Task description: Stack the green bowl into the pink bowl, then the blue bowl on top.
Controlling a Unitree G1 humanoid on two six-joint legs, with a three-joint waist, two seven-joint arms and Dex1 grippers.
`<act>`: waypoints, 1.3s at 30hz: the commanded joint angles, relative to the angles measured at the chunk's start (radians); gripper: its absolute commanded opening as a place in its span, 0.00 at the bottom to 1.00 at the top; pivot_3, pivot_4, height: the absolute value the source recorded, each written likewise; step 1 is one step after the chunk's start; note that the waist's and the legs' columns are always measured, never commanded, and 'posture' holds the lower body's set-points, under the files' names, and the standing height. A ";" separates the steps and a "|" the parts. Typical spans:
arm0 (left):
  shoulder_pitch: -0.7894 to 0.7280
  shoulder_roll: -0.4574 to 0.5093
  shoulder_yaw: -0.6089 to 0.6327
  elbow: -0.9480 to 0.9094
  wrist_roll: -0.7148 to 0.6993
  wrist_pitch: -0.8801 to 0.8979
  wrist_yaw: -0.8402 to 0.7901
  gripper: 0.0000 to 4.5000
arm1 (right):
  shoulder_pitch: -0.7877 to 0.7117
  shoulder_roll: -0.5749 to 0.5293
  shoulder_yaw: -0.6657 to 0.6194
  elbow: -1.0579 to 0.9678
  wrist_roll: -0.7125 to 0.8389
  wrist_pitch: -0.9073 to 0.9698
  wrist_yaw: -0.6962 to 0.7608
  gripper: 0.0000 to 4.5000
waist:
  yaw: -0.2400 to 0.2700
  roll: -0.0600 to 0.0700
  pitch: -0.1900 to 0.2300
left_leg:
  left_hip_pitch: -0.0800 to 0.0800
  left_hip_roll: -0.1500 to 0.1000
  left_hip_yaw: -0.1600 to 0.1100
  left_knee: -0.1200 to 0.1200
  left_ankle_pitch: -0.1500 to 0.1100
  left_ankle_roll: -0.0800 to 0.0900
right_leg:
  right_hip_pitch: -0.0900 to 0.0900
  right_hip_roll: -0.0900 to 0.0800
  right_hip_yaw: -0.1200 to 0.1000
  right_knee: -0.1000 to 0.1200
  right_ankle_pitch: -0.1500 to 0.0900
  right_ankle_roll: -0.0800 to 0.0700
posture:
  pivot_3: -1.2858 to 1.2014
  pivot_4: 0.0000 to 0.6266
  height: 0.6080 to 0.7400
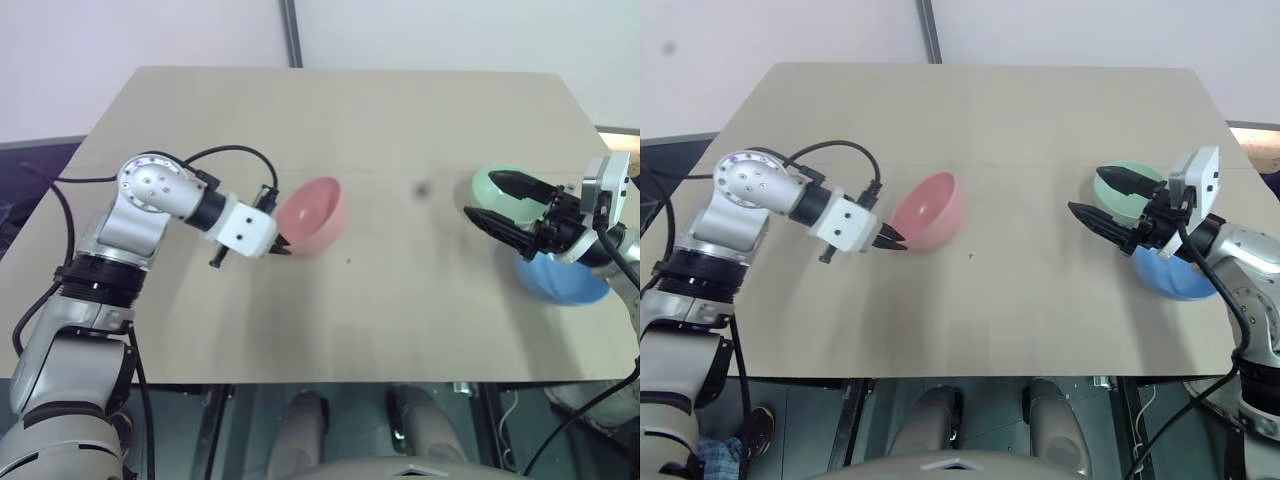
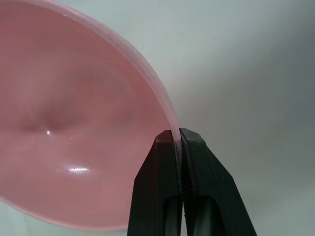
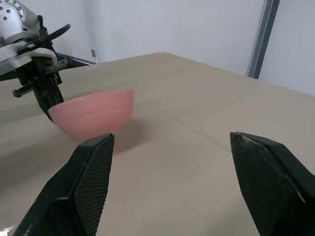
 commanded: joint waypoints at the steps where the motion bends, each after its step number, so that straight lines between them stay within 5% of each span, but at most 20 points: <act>1: -0.030 -0.018 -0.015 -0.075 -0.033 -0.030 -0.003 0.01 | -0.005 0.001 -0.013 -0.031 0.005 -0.020 -0.005 0.91 | -0.002 0.000 0.000 | 0.000 0.000 0.000 0.000 0.000 0.000 | 0.000 0.000 0.000 0.000 0.000 0.000 | 0.52 0.24 1.00; 6: -0.005 -0.028 -0.035 -0.108 -0.042 -0.042 -0.003 0.01 | -0.003 0.004 -0.013 -0.037 0.002 -0.021 -0.014 0.91 | -0.010 0.000 0.000 | 0.001 0.000 0.000 0.000 0.000 0.000 | 0.000 0.001 0.000 0.001 0.000 0.000 | 0.52 0.24 1.00; 16: 0.006 -0.006 -0.049 -0.119 -0.059 -0.071 0.004 0.87 | -0.017 0.007 -0.005 -0.028 -0.003 -0.023 -0.014 0.91 | -0.007 0.000 0.000 | 0.001 0.000 0.000 0.000 0.000 0.000 | 0.000 0.000 0.000 0.001 0.000 0.000 | 0.52 0.24 1.00; 18: 0.009 0.002 -0.050 -0.120 -0.054 -0.075 0.001 0.98 | -0.018 0.008 -0.004 -0.027 -0.003 -0.024 -0.014 0.91 | -0.007 0.000 0.000 | 0.001 0.000 0.000 0.000 0.000 0.000 | 0.000 0.000 0.001 0.001 0.000 0.000 | 0.52 0.24 1.00; 26: 0.010 0.034 0.014 -0.126 -0.121 0.076 0.021 0.98 | -0.027 0.010 0.006 -0.017 -0.006 -0.029 -0.009 0.91 | -0.008 0.000 0.000 | 0.001 0.000 0.000 0.000 0.000 0.000 | 0.000 0.001 0.001 0.001 0.000 0.000 | 0.52 0.24 1.00; 34: -0.057 0.006 0.404 -0.123 -0.633 1.072 0.369 0.98 | -0.030 -0.008 0.031 -0.002 -0.043 0.020 -0.051 0.91 | -0.010 0.000 0.000 | 0.000 0.000 -0.002 0.000 0.000 0.000 | 0.000 0.001 -0.001 0.001 0.000 0.000 | 0.52 0.24 1.00; 39: 0.041 0.055 0.584 -0.204 -0.806 1.304 0.438 0.98 | -0.064 -0.035 0.074 0.065 -0.133 0.031 -0.094 0.91 | -0.020 0.000 0.000 | 0.001 0.000 -0.001 0.000 0.000 0.000 | 0.000 0.000 -0.001 0.001 0.000 0.000 | 0.52 0.24 1.00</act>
